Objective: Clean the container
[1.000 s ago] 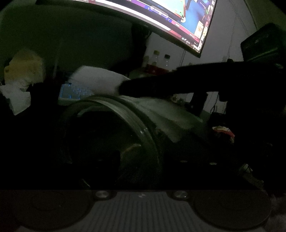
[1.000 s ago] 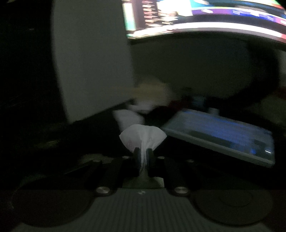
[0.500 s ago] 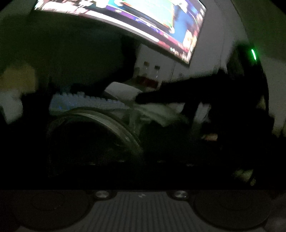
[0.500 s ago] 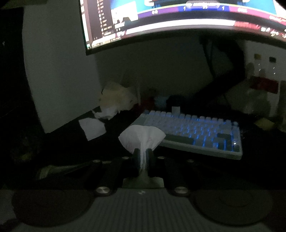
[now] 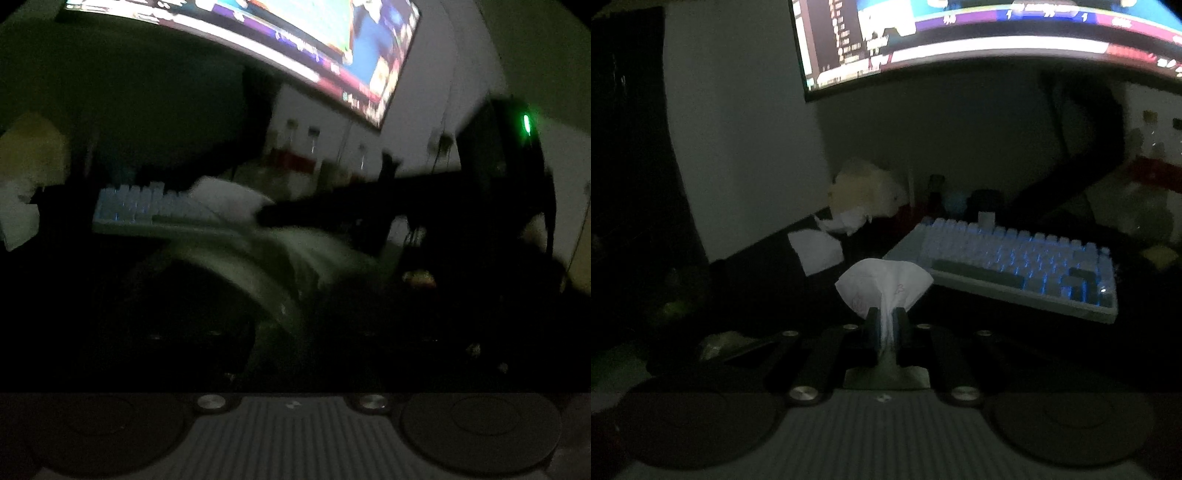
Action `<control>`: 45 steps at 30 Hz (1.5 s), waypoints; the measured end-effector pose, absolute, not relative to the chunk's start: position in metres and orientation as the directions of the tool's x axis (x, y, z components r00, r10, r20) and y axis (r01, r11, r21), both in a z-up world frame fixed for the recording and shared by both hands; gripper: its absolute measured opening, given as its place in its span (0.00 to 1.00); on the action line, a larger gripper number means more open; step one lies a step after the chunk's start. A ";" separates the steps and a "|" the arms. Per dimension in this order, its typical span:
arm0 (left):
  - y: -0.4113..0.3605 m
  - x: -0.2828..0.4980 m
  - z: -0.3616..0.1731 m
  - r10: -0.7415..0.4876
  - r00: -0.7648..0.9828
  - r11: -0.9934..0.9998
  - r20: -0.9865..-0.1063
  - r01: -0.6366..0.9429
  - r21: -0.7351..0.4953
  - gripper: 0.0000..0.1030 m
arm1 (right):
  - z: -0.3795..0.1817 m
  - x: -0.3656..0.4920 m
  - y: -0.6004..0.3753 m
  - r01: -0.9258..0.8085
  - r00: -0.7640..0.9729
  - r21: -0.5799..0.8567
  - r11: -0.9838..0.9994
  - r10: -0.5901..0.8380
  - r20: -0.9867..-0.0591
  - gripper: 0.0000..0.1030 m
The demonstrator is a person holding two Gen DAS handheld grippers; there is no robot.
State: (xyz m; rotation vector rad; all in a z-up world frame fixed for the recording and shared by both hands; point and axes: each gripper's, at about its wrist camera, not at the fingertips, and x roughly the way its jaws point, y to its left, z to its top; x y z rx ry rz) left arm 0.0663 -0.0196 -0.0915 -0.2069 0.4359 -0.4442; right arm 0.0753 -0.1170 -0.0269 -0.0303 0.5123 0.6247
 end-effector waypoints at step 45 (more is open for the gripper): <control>-0.017 0.031 -0.095 -0.328 0.841 0.944 -0.431 0.279 -0.174 0.62 | -0.025 0.069 -0.086 -0.686 0.589 0.148 0.712 0.664 -0.461 0.11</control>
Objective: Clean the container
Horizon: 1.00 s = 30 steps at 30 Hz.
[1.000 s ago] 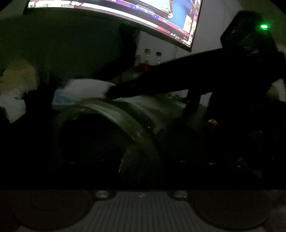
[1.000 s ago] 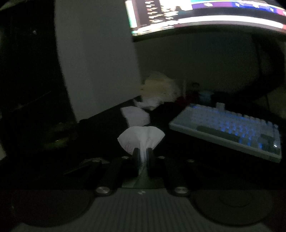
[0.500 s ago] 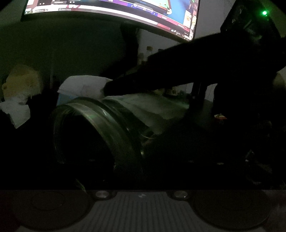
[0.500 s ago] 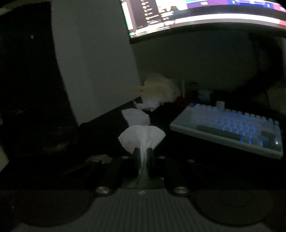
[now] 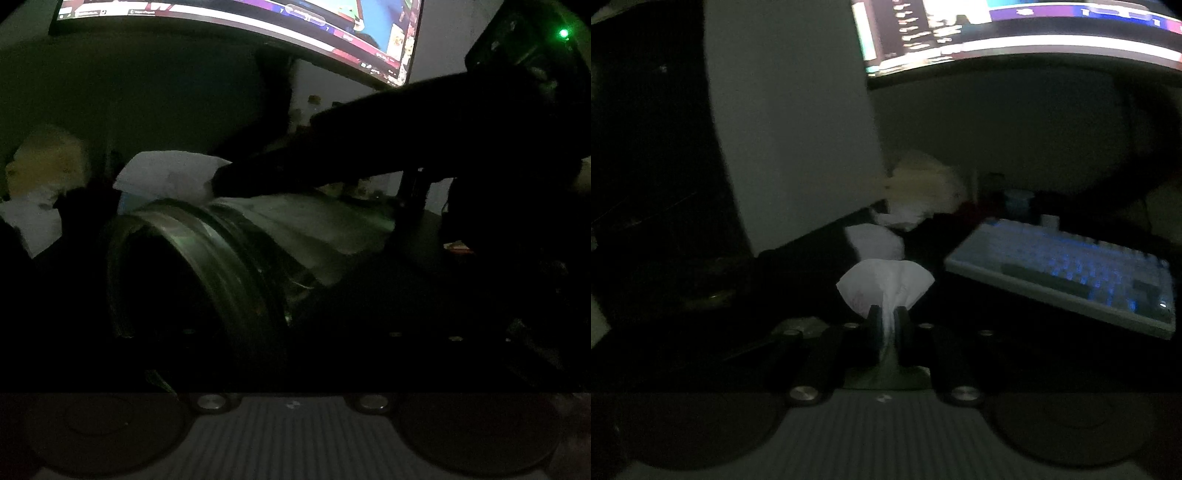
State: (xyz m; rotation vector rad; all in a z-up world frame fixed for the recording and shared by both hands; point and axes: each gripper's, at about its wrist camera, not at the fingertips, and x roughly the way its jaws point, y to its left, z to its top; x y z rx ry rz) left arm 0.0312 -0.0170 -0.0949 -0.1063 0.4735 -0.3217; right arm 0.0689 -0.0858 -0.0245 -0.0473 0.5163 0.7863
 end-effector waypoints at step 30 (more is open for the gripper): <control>0.012 0.055 -0.089 -0.542 0.801 0.806 -0.255 0.409 -0.429 0.43 | -0.013 0.057 -0.114 -0.607 0.662 0.178 0.774 0.617 -0.426 0.10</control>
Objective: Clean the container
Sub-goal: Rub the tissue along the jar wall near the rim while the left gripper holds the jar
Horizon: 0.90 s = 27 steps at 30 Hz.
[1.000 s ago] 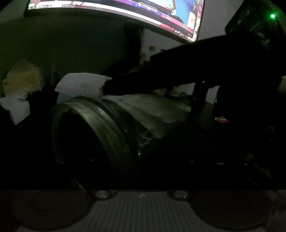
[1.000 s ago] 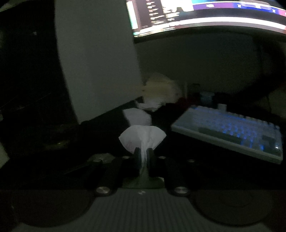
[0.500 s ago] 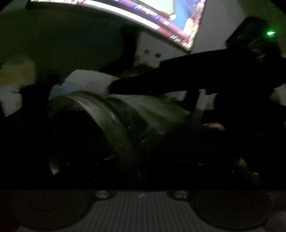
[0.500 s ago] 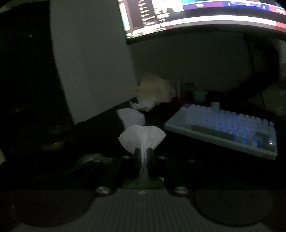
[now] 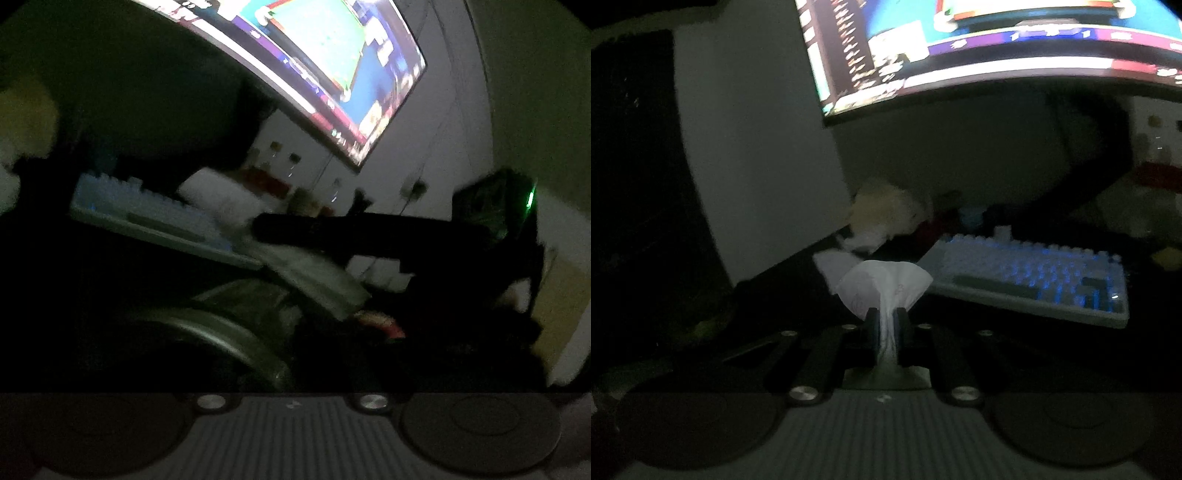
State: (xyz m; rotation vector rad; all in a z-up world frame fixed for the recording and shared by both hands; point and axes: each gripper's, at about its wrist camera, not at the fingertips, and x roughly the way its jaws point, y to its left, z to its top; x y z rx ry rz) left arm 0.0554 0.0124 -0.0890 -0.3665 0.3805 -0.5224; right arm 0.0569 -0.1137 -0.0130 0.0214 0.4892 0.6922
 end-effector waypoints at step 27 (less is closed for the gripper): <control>-0.007 0.075 -0.091 -0.396 0.846 0.906 -0.358 0.295 -0.304 0.68 | -0.039 0.079 -0.093 -0.519 0.713 0.124 0.846 0.508 -0.483 0.11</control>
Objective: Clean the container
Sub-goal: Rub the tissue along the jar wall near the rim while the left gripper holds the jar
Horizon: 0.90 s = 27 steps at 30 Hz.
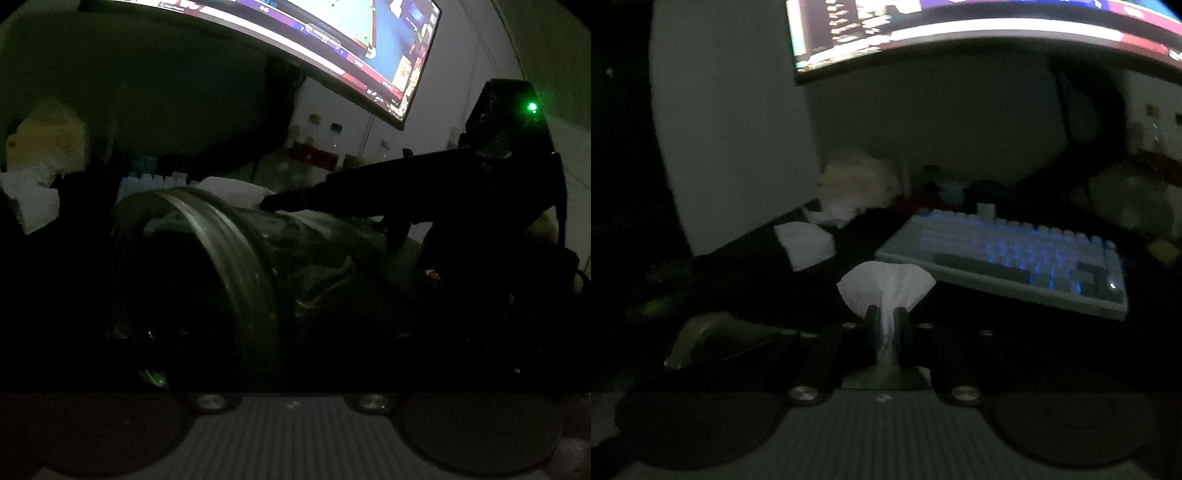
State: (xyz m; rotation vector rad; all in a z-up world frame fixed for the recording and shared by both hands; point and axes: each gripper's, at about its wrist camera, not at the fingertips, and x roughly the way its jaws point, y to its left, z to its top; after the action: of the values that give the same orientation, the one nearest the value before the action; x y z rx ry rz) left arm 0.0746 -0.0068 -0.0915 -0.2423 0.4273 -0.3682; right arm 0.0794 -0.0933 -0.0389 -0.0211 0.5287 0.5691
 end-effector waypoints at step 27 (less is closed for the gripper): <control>-0.017 0.083 -0.085 -0.385 0.841 0.908 -0.381 0.271 -0.320 0.67 | -0.036 0.082 -0.085 -0.531 0.699 0.138 0.836 0.524 -0.486 0.12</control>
State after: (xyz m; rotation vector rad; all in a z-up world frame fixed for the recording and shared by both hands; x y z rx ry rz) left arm 0.0826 -0.0168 -0.0850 -0.2595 0.4545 -0.3506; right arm 0.0819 -0.0848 -0.0356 -0.0126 0.5374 0.5875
